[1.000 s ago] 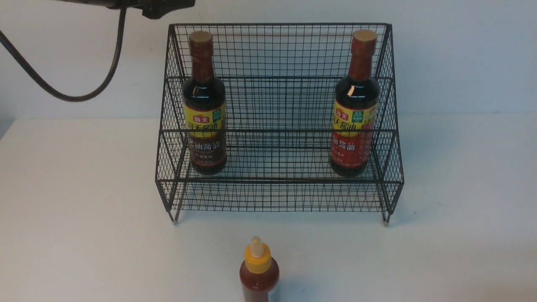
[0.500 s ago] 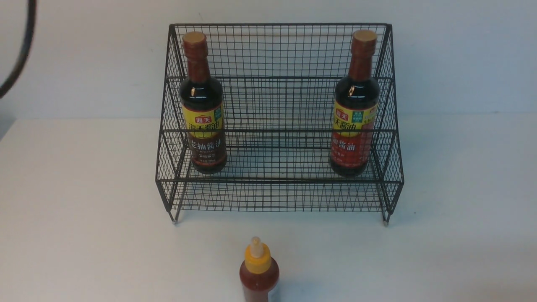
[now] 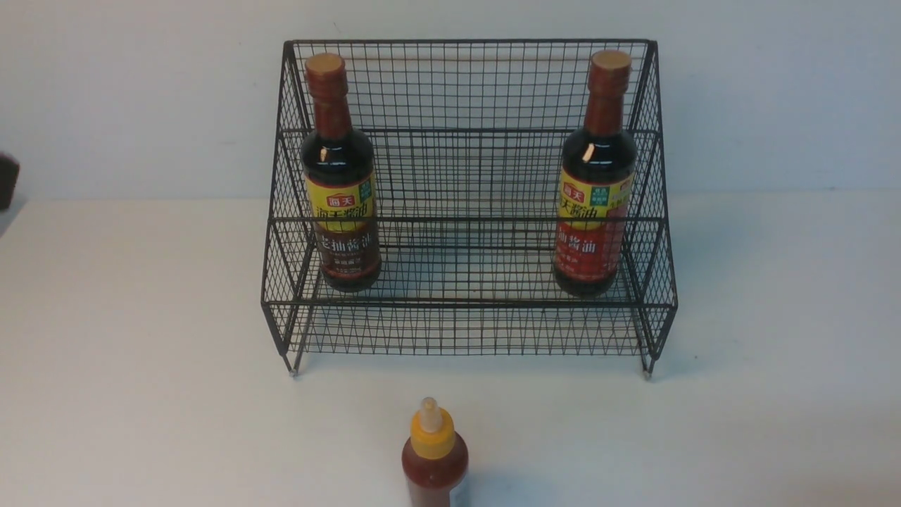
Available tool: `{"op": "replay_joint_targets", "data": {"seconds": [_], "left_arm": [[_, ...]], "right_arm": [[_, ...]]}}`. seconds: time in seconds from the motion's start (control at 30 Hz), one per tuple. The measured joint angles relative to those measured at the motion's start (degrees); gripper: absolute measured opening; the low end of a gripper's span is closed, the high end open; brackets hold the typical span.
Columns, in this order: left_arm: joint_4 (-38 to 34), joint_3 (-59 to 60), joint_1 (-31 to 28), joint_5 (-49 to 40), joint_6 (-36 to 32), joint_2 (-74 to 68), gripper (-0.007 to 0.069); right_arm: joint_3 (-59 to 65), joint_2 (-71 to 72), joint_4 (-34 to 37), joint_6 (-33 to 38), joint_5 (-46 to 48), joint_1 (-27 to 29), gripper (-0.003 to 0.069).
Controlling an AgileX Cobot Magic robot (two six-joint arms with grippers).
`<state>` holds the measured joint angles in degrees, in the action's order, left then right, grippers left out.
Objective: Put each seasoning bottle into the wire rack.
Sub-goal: Use the left arm to grab the condiment bottle closest to it
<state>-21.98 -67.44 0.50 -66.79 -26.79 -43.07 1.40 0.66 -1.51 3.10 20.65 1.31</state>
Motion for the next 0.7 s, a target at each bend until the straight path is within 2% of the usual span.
{"op": "replay_joint_targets", "data": {"seconds": [0.03,0.2,0.33,0.5,0.7], "left_arm": [[-0.4,1.7,0.0,0.8,0.1,0.7,-0.0005],[-8.7,25.2,0.0,12.5,0.0,19.2,-0.0005],[-14.1,37.1,0.0,15.6,-0.7,28.6,-0.0005],[-16.3,41.6,0.0,12.9,-2.0,31.6,-0.0005],[-18.1,43.7,-0.1,14.9,-2.8,31.5,-0.0005]], "right_arm": [[0.0,0.0,0.0,0.0,0.0,0.0,-0.0015],[0.0,0.0,0.0,0.0,0.0,0.0,-0.0015],[0.0,0.0,0.0,0.0,0.0,0.0,-0.0015],[0.0,0.0,0.0,0.0,0.0,0.0,-0.0015],[0.0,0.0,0.0,0.0,0.0,0.0,-0.0015]]}}
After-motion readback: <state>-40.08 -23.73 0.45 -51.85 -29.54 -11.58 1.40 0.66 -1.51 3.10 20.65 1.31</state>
